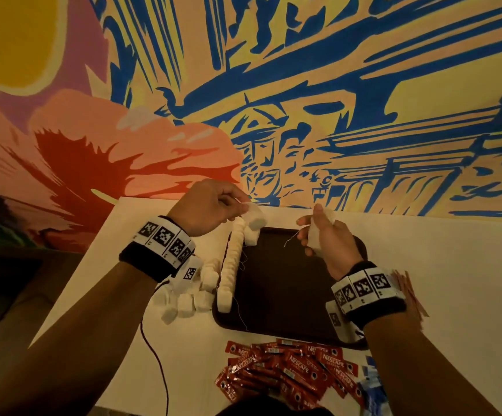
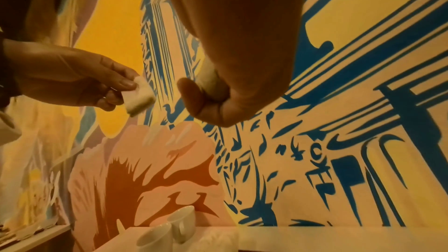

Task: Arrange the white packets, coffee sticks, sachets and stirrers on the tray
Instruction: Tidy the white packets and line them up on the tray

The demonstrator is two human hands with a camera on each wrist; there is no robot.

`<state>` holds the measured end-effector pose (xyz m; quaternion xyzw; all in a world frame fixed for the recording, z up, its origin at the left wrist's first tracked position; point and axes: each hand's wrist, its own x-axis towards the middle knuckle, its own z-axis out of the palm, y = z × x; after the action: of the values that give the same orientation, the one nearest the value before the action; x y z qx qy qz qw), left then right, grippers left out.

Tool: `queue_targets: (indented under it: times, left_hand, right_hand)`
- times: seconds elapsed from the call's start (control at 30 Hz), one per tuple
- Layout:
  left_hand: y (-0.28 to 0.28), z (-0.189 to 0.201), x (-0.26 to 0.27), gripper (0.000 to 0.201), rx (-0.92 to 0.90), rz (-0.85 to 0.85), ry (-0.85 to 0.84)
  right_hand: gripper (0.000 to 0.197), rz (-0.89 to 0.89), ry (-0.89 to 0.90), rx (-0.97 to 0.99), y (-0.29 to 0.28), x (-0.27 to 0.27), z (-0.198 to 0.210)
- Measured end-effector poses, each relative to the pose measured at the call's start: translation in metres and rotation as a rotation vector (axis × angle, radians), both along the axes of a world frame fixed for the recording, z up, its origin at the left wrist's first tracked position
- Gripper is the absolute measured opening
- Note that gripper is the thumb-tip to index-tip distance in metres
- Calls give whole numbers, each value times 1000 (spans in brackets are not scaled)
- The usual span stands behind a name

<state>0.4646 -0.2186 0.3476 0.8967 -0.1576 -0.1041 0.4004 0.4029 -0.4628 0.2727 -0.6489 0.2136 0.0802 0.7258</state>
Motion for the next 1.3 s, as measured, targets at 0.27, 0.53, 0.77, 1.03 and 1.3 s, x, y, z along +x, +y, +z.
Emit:
queue_targets:
  times: [0.27,0.53,0.77,1.03,1.3]
  left_hand:
    - [-6,-79,54,10,243,-18,64]
    - [-21,-171,76,17,430,-59,171]
    - [-18,-217,93,15,569,-108,213]
    - [-18,-241,116,27,582,-105,178]
    - [-19,-260,125,29,601,-65,168]
  right_hand:
    - [20,99,212,38,8,19,-34]
    - [30,53,296,103,7,25,-61]
    - [28,68,336,87,7,31,-86]
    - [18,121,361,90,10,33,-106]
    - [17,114,368,123,10,37,-115]
